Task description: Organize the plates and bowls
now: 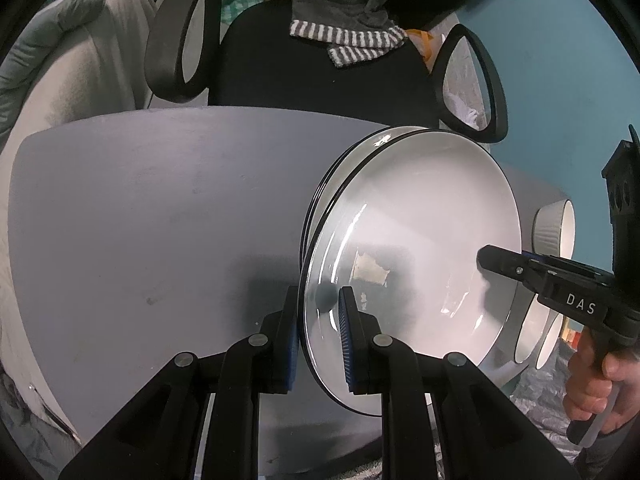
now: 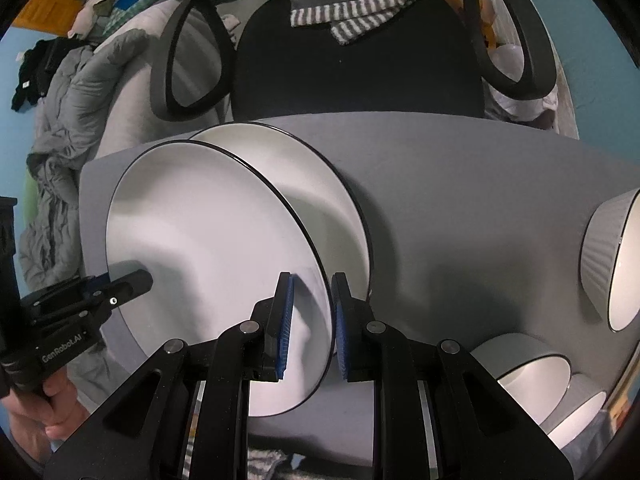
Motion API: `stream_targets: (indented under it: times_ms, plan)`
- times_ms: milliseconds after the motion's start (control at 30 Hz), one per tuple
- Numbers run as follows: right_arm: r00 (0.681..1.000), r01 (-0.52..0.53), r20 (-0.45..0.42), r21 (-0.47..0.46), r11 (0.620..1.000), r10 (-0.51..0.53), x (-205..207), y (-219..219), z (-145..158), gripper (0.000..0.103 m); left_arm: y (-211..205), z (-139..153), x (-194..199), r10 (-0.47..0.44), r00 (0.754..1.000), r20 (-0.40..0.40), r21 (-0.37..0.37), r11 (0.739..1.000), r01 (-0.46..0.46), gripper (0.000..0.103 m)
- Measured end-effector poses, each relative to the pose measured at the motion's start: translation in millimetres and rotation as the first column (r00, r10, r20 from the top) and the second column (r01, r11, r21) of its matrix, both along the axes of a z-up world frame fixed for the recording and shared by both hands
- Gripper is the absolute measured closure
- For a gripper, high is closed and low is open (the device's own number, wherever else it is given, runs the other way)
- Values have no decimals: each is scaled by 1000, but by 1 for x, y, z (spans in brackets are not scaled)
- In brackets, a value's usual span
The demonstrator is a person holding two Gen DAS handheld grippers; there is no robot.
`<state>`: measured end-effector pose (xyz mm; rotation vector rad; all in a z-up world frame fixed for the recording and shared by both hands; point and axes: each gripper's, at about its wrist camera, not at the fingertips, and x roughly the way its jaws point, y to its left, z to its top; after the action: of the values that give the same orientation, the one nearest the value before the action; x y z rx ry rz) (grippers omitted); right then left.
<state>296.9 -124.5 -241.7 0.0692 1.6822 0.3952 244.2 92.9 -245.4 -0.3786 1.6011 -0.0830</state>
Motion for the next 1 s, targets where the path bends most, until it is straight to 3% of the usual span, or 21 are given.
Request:
stream_targets:
  times_ms: [800, 1000]
  plan:
    - [999, 14, -41, -6, 1000, -14, 12, 0, -16, 84, -4, -13, 11, 19, 999, -39, 30, 999, -17, 86]
    - [998, 35, -59, -6, 999, -35, 14, 1, -17, 73, -3, -13, 11, 26, 999, -36, 24, 999, -25, 86]
